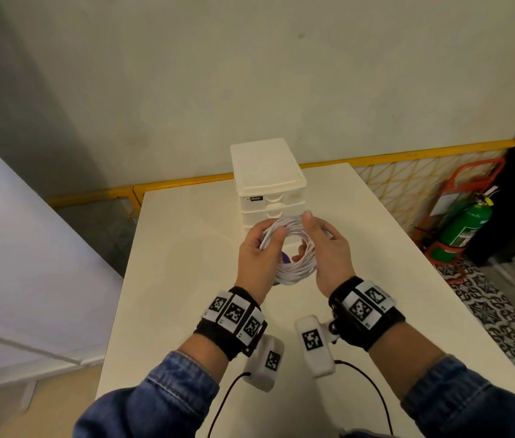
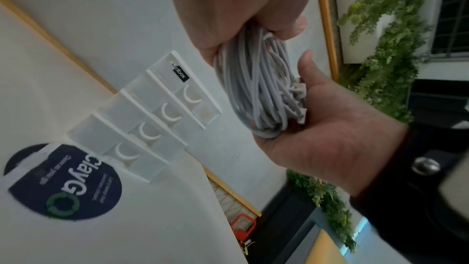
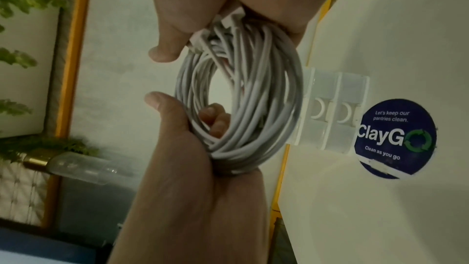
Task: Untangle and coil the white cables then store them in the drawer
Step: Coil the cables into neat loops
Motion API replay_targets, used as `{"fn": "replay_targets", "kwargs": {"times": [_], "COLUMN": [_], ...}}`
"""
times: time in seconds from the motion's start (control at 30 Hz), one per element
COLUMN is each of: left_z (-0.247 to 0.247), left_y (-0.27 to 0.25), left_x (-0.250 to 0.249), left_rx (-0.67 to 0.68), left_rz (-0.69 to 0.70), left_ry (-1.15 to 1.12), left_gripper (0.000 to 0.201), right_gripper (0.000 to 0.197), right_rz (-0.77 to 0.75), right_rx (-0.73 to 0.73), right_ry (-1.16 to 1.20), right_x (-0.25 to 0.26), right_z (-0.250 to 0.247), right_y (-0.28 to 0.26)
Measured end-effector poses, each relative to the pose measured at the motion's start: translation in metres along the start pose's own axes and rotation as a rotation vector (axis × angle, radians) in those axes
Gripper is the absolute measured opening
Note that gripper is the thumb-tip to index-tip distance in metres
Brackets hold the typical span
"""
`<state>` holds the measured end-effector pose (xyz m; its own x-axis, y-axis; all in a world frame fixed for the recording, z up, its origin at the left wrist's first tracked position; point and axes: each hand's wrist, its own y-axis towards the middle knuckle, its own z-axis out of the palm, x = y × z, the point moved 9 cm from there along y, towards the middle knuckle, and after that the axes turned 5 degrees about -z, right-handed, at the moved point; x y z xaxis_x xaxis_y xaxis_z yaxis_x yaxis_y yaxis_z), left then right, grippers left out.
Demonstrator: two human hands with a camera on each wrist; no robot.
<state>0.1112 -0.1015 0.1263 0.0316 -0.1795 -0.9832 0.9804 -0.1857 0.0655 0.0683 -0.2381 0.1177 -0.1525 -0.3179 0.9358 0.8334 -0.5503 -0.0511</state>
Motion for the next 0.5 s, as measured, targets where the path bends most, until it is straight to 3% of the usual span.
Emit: {"fn": "replay_targets", "kwargs": {"times": [0.17,0.33,0.43,0.5], "left_z": [0.011,0.026,0.04,0.036], "left_y": [0.008,0.026,0.039,0.054], "left_x": [0.011,0.02,0.02,0.031], "left_rx": [-0.07,-0.097,-0.027,-0.055], "left_rz": [-0.025,-0.029,-0.041,-0.1], "left_ry": [0.049,0.047,0.046,0.086], "left_gripper": [0.012,0.013,0.022,0.035], "right_gripper": [0.022,0.021,0.026,0.029], "right_rz": [0.032,0.018,-0.041,-0.115], "right_rx": [-0.035,-0.057,0.017,0.129], "right_ry": [0.016,-0.027,-0.199,-0.423], "right_x": [-0.001,0.005,0.02,0.032], "right_z": [-0.006,-0.011,-0.012,-0.006], "right_y": [0.015,0.047,0.084,0.111]}}
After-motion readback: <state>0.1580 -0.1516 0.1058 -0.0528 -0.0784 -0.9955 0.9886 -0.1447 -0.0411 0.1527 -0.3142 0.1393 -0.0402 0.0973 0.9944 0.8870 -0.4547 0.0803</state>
